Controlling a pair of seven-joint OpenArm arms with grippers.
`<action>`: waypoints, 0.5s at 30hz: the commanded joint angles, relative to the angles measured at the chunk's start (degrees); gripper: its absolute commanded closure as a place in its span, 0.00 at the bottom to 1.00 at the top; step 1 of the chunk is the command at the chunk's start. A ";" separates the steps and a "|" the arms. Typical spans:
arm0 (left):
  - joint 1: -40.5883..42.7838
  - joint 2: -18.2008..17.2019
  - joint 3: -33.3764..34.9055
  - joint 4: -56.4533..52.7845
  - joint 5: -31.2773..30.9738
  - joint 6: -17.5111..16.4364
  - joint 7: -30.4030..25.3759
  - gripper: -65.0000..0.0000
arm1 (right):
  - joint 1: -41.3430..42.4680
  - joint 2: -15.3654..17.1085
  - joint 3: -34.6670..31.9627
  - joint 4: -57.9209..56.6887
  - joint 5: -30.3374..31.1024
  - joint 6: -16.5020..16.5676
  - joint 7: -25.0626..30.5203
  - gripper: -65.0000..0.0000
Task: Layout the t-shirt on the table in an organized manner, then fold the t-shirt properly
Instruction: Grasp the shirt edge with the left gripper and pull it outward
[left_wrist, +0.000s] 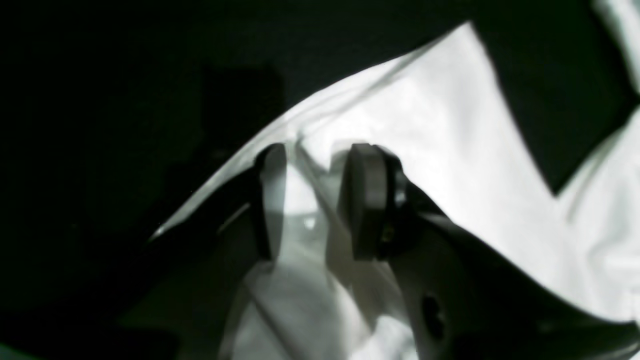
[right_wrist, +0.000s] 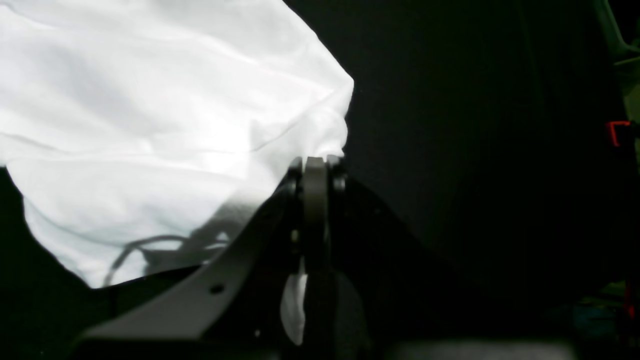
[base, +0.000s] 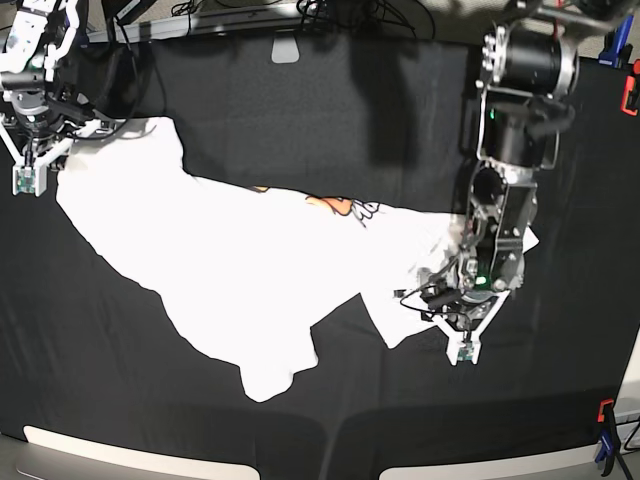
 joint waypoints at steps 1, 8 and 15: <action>-2.03 0.17 0.02 -0.07 -1.29 -1.57 -1.09 0.70 | 0.13 0.79 0.35 0.94 -0.28 -0.20 1.40 1.00; -1.25 -0.35 -0.04 1.40 -2.56 -7.50 -0.87 1.00 | 0.13 0.79 0.35 0.94 -0.26 -0.22 3.56 1.00; 10.60 -7.30 -0.09 24.44 -10.36 -7.48 -0.87 1.00 | 0.15 0.79 0.24 0.94 1.14 -0.22 5.07 1.00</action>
